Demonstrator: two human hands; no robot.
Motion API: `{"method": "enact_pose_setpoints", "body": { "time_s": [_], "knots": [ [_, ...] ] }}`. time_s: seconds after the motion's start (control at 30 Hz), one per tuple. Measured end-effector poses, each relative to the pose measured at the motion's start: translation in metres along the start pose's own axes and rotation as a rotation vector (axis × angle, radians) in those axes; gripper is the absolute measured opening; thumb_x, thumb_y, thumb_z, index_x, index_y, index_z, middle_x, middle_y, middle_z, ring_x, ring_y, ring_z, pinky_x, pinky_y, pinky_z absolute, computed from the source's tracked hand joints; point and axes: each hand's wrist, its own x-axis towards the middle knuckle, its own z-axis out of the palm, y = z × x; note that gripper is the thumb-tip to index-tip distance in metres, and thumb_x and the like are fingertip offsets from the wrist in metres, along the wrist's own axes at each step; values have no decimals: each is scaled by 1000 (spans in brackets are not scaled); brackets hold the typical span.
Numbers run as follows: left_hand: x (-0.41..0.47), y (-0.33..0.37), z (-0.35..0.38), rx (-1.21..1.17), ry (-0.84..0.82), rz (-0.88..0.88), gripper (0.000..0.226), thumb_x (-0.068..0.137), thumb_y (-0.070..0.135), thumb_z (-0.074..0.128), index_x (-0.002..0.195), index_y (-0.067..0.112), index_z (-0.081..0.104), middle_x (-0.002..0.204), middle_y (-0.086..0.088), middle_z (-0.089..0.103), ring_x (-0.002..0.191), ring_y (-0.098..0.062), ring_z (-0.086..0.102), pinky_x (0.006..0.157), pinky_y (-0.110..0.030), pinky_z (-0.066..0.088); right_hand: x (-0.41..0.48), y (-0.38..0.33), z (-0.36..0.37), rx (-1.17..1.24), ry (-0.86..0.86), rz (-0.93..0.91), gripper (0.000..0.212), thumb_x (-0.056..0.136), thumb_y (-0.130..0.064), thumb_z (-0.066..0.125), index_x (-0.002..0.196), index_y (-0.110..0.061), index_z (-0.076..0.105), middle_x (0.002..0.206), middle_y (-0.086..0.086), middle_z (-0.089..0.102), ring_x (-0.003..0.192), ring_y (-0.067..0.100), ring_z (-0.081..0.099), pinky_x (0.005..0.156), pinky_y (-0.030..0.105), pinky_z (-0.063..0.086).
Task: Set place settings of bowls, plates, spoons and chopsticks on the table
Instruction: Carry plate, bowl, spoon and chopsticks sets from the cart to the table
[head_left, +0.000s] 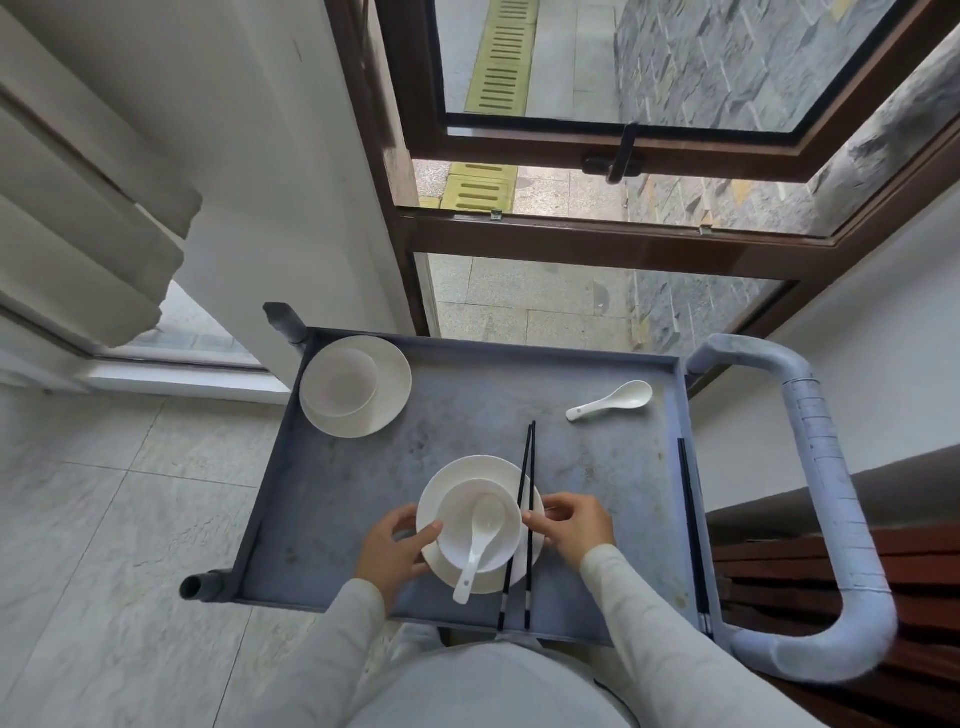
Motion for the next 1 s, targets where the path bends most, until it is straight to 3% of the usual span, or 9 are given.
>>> {"method": "enact_pose_setpoints", "body": {
  "time_s": [0.1,0.23,0.43,0.57,0.67,0.77,0.93,1.0],
  "knots": [
    [-7,-3,-1,-1,27,16,41,88,19,79,125,17,63,122,-3,67,105,-24,67,69,-33,64,-1,-2,-3,40,-16,-22,25,66,-36,96,79,-37,74,83,-8,78,84,11,76,85,41,65],
    [-24,-7,-4,-17,72,37,43,88,26,78,128,19,64,124,-2,68,110,-28,67,78,-37,64,-2,-15,-7,72,-98,-74,33,68,-36,95,97,-27,83,89,-2,81,92,19,77,92,46,62],
    [-62,-9,-17,-103,191,51,36,88,35,77,121,24,67,119,-3,72,107,-29,69,85,-48,63,-10,-52,0,17,-229,-200,34,67,-42,94,99,-32,84,84,-8,80,86,16,75,88,45,62],
    [-86,-5,-39,-206,263,84,34,88,30,77,119,20,69,118,-6,73,102,-32,72,80,-48,65,-27,-84,13,2,-348,-269,21,70,-35,94,86,-42,81,83,-3,79,86,24,77,77,38,66],
    [-108,-2,-66,-328,302,110,32,87,22,78,117,15,70,112,-8,76,96,-31,76,70,-39,65,-44,-109,35,-19,-431,-313,23,73,-34,93,93,-39,82,87,-12,81,85,14,77,65,22,61],
    [-133,-5,-99,-438,334,157,38,80,22,80,115,13,69,102,-10,79,89,-28,77,63,-34,63,-67,-133,66,-36,-510,-356,23,77,-27,91,96,-36,82,92,-13,82,84,8,78,64,18,60],
    [-175,-27,-170,-469,367,221,68,64,27,97,124,16,66,111,-9,78,98,-30,76,77,-46,64,-110,-161,137,-122,-601,-421,27,80,-20,88,106,-27,83,91,-2,83,88,19,80,82,41,65],
    [-193,-42,-204,-483,407,245,73,59,28,94,125,18,65,113,-7,78,97,-33,76,79,-49,64,-131,-170,174,-168,-646,-467,24,81,-19,87,100,-33,84,89,-3,83,88,20,80,81,39,66]
  ]
}}
